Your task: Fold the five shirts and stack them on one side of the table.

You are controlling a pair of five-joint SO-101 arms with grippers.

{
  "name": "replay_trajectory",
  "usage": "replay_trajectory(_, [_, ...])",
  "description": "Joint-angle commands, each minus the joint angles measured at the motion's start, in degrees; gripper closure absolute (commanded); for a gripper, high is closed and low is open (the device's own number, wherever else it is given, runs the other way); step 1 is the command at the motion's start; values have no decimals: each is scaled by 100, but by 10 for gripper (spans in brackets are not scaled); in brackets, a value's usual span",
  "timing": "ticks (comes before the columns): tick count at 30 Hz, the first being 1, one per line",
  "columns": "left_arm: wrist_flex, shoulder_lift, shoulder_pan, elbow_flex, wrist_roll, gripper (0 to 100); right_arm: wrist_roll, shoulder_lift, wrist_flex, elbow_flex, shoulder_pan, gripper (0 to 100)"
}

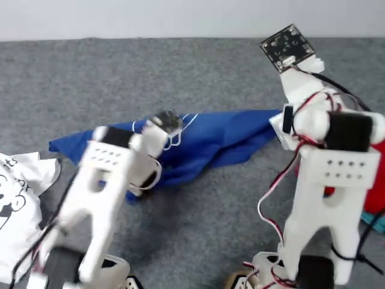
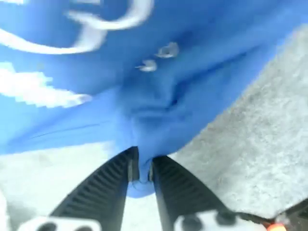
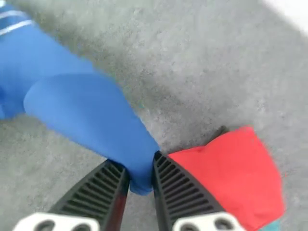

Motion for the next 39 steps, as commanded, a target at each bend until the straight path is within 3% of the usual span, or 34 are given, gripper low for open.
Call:
replay_trajectory(1, [510,-1169,-378,-989,-193,986,53,-646,-505,-308,-57,988])
replay_trajectory(7, [615,-1767,-1011,-2598,-651,986,132,-1508,-1587,-308,-57,988])
replay_trajectory(13, [607,-1820,-1442,-4576,-1002,985,809,-2316,-2686,-308,-57,988])
replay_trajectory(19, [633,-1864,-1468,-6202,-1327,985,1521,-2993,-2730,-308,-13,988])
replay_trajectory(26, [879,-1873,-1477,-7855,-1530,985,2004,-3873,-2782,-308,690,988])
replay_trajectory(34, [879,-1881,-2057,-8629,-1547,985,2576,-4356,-3442,-290,760,988])
replay_trajectory(39, [879,-2189,-2031,-7952,-1547,985,2637,-4119,-3451,-158,743,988])
